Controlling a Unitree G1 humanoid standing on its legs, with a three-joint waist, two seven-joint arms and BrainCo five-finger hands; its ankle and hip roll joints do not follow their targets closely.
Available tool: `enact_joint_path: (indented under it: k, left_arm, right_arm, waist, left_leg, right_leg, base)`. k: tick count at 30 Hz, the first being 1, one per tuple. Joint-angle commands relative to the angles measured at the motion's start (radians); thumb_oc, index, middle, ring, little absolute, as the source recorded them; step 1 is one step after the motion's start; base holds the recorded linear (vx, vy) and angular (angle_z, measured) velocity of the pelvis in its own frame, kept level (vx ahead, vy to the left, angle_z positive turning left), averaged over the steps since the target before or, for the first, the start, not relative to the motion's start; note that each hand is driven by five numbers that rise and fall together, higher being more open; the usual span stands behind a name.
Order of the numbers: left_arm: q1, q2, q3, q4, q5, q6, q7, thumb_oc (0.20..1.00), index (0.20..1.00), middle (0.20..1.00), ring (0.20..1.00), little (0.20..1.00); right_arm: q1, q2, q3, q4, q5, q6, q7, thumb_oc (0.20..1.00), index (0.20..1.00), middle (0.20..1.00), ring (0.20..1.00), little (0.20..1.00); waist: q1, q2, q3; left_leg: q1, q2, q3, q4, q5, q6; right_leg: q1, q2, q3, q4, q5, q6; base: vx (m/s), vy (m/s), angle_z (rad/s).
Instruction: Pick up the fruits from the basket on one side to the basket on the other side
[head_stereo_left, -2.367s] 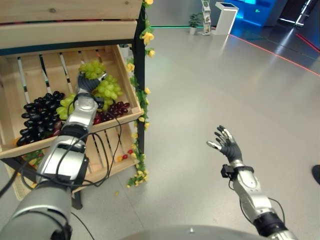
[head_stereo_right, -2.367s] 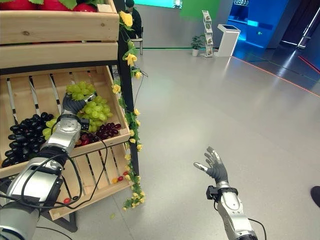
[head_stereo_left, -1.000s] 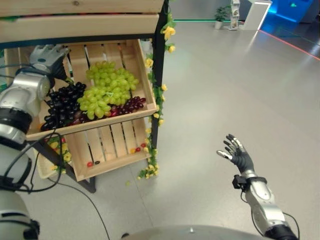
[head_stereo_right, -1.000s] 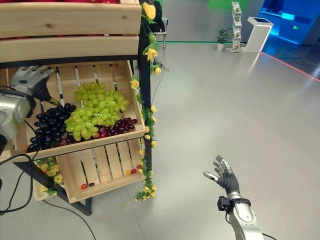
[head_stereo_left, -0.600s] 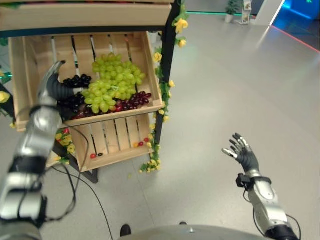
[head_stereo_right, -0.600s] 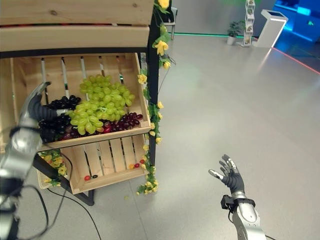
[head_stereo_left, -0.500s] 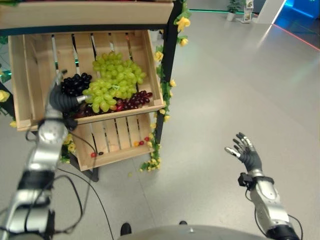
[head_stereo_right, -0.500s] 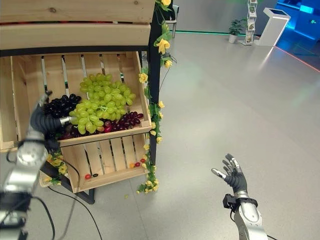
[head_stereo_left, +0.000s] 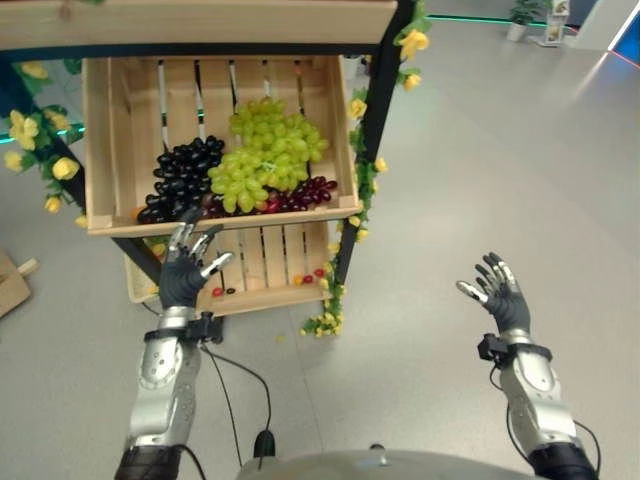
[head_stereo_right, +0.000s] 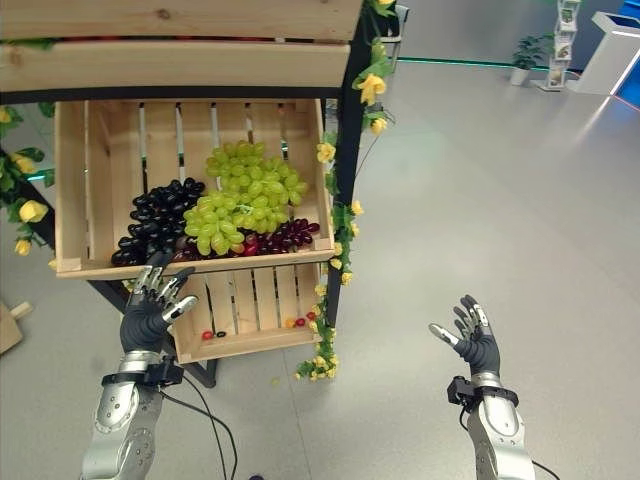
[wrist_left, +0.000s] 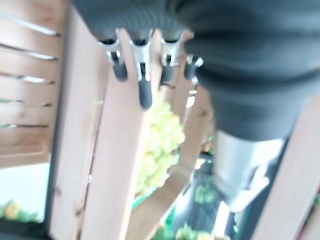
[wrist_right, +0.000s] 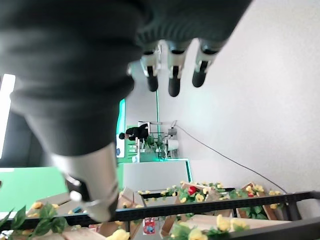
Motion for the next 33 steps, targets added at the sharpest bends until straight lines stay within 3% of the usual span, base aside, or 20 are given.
enact_joint_path:
  k: [1,7,33]
  left_arm:
    - [0.006,0.044,0.002,-0.015,-0.015,-0.042,-0.038,1.000,1.000,1.000,1.000,1.000]
    - [0.033,0.033,0.021,-0.049,-0.013,-0.077,-0.047,1.000,1.000,1.000,1.000,1.000]
    - [0.142,0.053,-0.010,0.085,0.076,-0.065,-0.050,1.000,1.000,1.000,1.000,1.000]
  right_arm:
    - [-0.063,0.009,-0.058,-0.043,-0.005,-0.086,-0.009,1.000,1.000,1.000,1.000,1.000]
    - [-0.068,0.015,-0.063,-0.039,0.005,-0.102,-0.019,1.000,1.000,1.000,1.000,1.000]
    - [-0.056,0.003,-0.131,-0.069,-0.009,-0.126,-0.070,1.000,1.000,1.000,1.000,1.000]
  waist:
    - [-0.012,-0.035,-0.036]
    - [0.007,-0.026,-0.041]
    - [0.045,-0.014,-0.041]
  left_leg:
    - [-0.039,-0.008,-0.015,0.115,-0.116,0.030]
    - [-0.051,-0.018,-0.044,0.092,-0.096,0.021]
    - [-0.070,-0.032,-0.106,0.080,-0.073,0.013]
  right_leg:
    - [-0.021,-0.027,-0.020,0.036,-0.053,0.025]
    - [-0.018,-0.032,-0.060,0.026,-0.050,0.025]
    - [-0.010,-0.032,-0.123,0.041,-0.068,0.020]
  base:
    - [-0.02,0.002,0.14]
    - [-0.02,0.006,0.21]
    - [0.00,-0.004,0.09]
